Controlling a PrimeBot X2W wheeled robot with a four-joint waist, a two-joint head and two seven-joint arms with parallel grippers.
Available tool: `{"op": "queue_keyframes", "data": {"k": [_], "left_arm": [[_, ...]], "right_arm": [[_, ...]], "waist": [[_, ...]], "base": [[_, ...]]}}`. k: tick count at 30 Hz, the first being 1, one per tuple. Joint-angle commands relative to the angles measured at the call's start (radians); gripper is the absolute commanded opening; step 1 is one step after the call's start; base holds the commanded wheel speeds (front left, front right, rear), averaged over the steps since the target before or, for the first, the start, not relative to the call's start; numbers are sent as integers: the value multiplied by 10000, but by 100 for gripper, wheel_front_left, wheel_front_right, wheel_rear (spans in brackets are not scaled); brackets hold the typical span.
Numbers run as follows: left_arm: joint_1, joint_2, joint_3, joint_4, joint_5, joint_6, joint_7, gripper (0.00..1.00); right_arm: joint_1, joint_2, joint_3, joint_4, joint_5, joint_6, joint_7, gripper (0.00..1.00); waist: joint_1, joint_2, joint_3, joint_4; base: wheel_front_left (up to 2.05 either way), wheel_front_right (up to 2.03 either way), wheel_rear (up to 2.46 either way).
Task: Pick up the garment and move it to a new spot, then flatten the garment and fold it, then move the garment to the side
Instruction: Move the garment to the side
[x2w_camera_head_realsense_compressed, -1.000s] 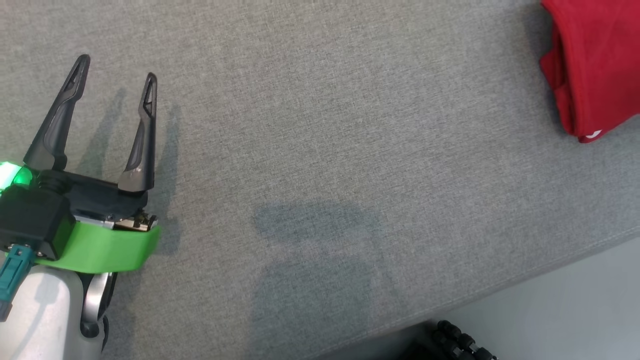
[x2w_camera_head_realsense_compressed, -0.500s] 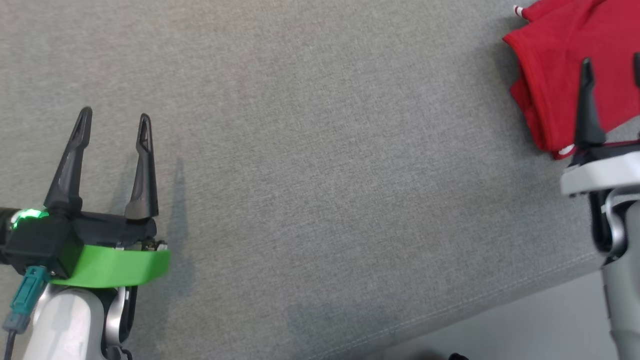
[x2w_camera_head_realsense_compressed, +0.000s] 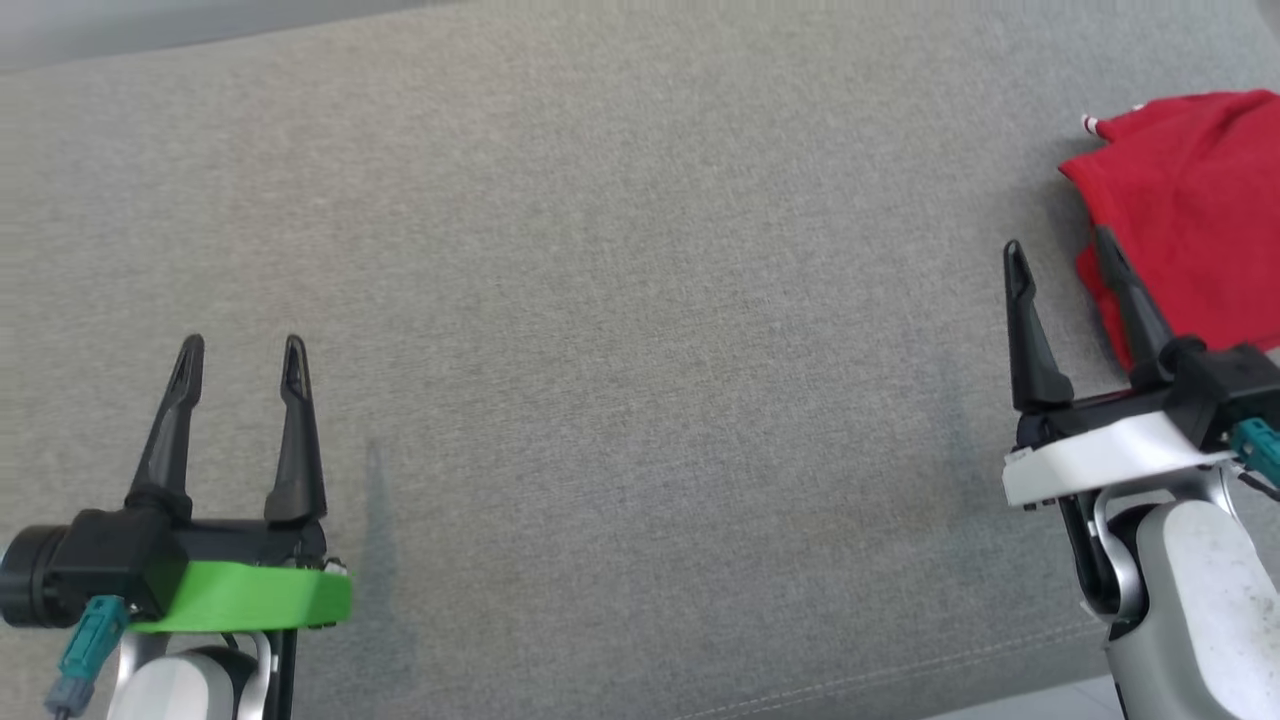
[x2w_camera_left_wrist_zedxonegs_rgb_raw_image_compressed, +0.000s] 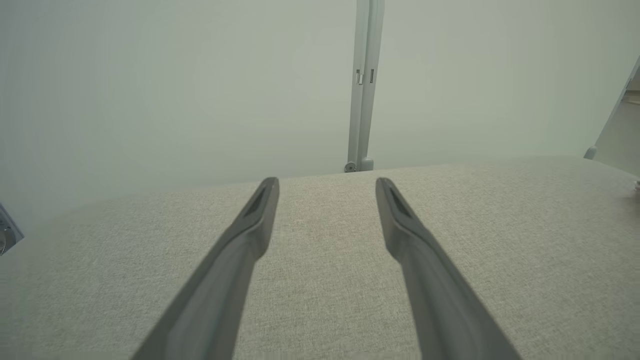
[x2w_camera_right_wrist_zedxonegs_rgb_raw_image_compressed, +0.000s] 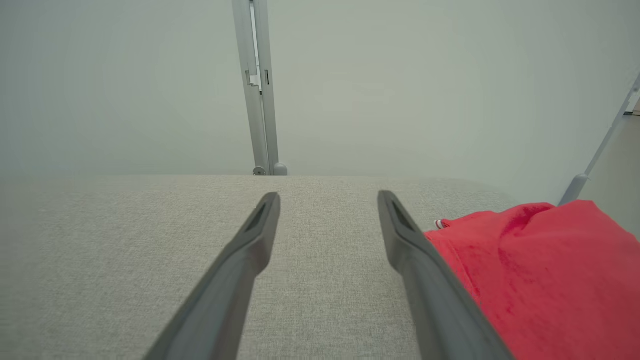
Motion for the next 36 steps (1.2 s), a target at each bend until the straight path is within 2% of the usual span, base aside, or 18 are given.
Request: {"op": "queue_keyframes", "data": {"k": [1,19,36], "left_arm": [[225,-6,11,41,-36,11,-48,100],[1739,127,-179,113,-296,167,393,100],[2387,137,-263,-14,-491,337,558,100]], "right_arm": [[238,-1,40,-84,29,-15,74,100],[2340,108,-126,-595,222,-15,606,100],[3250,28,-217,-1223,317,-15,1045,100]], "waist": [[0,0,-701,528],[0,0,-2549,595],[0,0,-3155,627]], "base": [[0,0,0],[0,0,0],[0,0,0]]}}
